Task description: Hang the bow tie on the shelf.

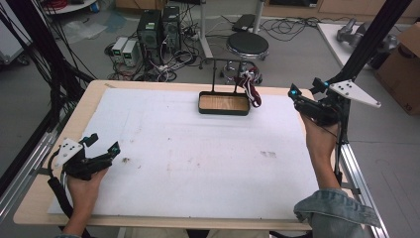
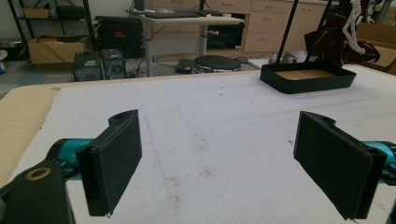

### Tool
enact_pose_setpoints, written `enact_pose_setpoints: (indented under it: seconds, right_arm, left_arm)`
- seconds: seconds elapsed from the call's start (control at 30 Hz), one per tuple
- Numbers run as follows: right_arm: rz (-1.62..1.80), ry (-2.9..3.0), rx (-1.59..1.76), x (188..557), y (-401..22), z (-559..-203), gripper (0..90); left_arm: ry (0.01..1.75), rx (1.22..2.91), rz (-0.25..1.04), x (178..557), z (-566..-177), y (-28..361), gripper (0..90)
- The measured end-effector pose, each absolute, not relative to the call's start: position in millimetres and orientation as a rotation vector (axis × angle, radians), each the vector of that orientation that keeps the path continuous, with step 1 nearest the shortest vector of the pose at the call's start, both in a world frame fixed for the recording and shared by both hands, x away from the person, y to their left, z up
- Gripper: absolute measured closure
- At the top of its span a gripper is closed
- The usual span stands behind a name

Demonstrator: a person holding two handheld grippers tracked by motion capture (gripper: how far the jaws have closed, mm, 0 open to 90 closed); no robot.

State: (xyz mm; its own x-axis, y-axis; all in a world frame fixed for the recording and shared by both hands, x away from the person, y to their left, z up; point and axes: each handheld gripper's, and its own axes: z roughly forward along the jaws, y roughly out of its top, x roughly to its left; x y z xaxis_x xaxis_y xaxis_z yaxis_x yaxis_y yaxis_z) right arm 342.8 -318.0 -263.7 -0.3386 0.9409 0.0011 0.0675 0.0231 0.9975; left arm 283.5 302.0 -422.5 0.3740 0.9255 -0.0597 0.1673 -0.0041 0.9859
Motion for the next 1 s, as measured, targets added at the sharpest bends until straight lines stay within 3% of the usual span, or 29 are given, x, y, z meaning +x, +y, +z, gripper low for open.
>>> enact_pose_setpoints:
  seconds: [0.6,1.0]
  right_arm:
    - [1.457,1.513,1.047,297,-313,-315,20.6]
    - [1.469,1.542,1.123,274,-311,-374,20.3]
  left_arm:
    - [1.046,1.466,0.816,283,-423,301,15.5]
    - [1.046,1.469,0.818,283,-423,301,15.5]
